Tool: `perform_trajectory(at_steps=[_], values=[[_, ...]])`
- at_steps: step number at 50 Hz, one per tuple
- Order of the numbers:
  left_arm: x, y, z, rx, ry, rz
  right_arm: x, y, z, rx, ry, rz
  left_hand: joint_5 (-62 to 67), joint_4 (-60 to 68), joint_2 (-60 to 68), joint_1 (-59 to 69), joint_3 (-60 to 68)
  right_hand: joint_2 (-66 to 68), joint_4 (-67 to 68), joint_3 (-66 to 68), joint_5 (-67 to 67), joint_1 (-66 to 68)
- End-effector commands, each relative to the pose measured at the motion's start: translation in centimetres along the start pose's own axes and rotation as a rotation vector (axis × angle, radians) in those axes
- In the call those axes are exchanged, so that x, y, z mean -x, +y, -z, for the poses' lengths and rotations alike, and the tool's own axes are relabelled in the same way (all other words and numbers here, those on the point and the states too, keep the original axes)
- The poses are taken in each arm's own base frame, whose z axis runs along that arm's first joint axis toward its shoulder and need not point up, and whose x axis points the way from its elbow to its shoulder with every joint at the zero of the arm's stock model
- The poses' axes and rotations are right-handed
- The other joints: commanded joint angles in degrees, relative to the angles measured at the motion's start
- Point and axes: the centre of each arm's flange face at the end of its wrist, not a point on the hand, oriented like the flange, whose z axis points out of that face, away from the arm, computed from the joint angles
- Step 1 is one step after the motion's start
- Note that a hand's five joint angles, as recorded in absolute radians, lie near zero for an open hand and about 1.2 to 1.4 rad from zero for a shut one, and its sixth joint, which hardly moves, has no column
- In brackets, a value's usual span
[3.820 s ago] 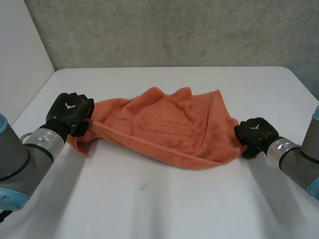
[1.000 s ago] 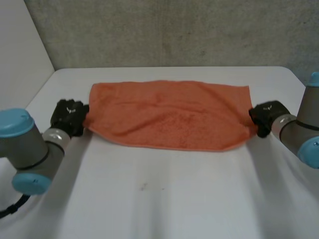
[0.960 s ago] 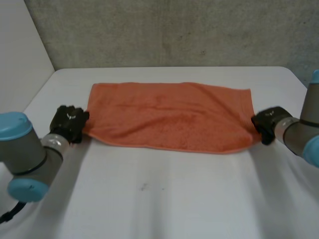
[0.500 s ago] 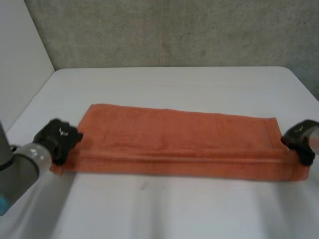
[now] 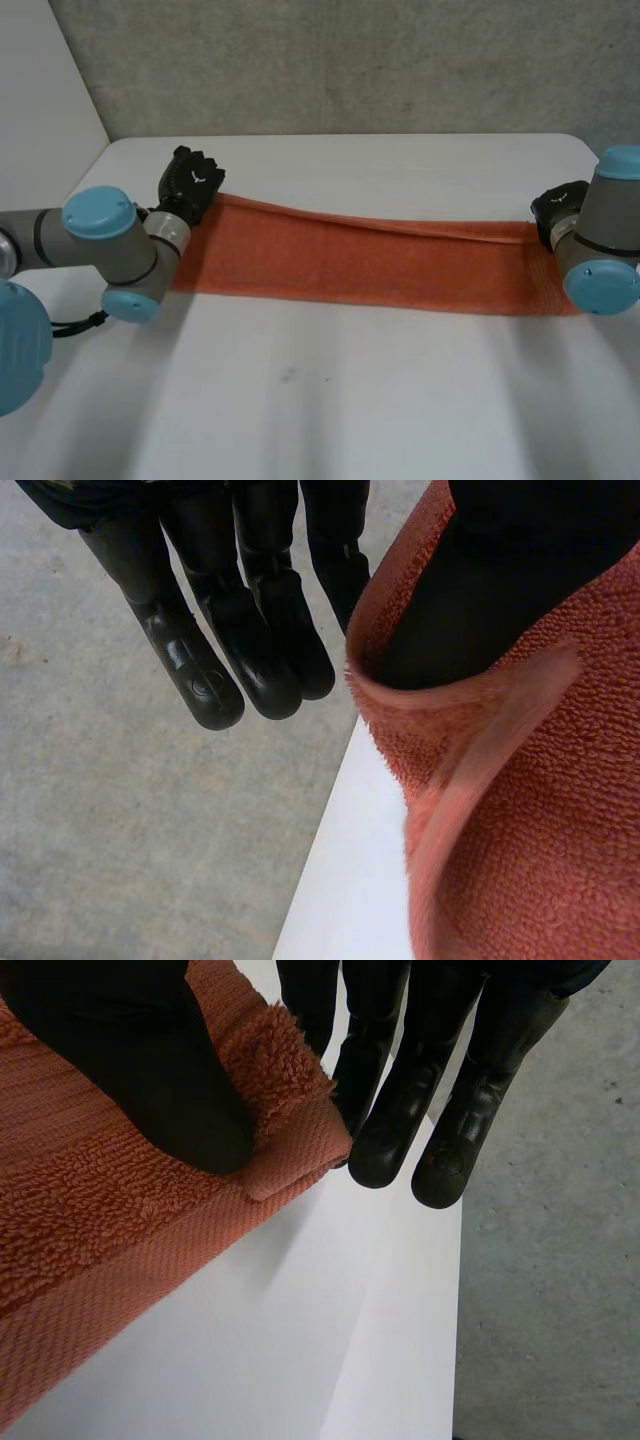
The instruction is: Fold the laundry
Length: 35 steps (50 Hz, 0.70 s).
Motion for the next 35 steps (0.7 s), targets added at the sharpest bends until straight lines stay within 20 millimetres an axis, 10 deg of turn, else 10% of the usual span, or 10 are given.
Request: perform_trajectory(at_steps=[1,3,5,23,35], values=[[-1.0,0.5,-0.2,-0.029,0.017,0.0,-0.2,-0.2,-0.2,-0.005,0.006,-0.008,8.79,6.13,5.99,9.84,6.29,-34.26,-35.69,-35.57,-29.77,-24.04],[-1.1,0.6,-0.1,-0.03,0.022,0.0,-0.3,-0.2,-0.1,-0.001,0.013,-0.018,-3.75,-6.41,-6.55,-2.7,-6.26,-56.87,-58.31,-58.19,-52.38,-46.66],[-1.4,0.5,0.2,-0.037,0.036,0.002,-0.3,-0.1,0.0,0.01,0.019,-0.04,-55.9,-58.56,-58.7,-54.85,-58.41,-56.87,-58.31,-58.19,-52.38,-46.66],[3.2,-4.1,5.2,-0.061,-0.023,0.156,-5.7,-6.6,9.9,-0.284,-0.136,-0.461,-55.9,-58.56,-58.7,-54.85,-58.41,-56.87,-58.31,-58.19,-52.38,-46.66],[2.6,-5.6,11.7,0.019,0.037,0.392,-4.4,0.1,11.7,-0.054,-0.193,-0.377,-55.9,-58.56,-58.7,-54.85,-58.41,-53.45,-54.88,-54.77,-48.96,-43.24]])
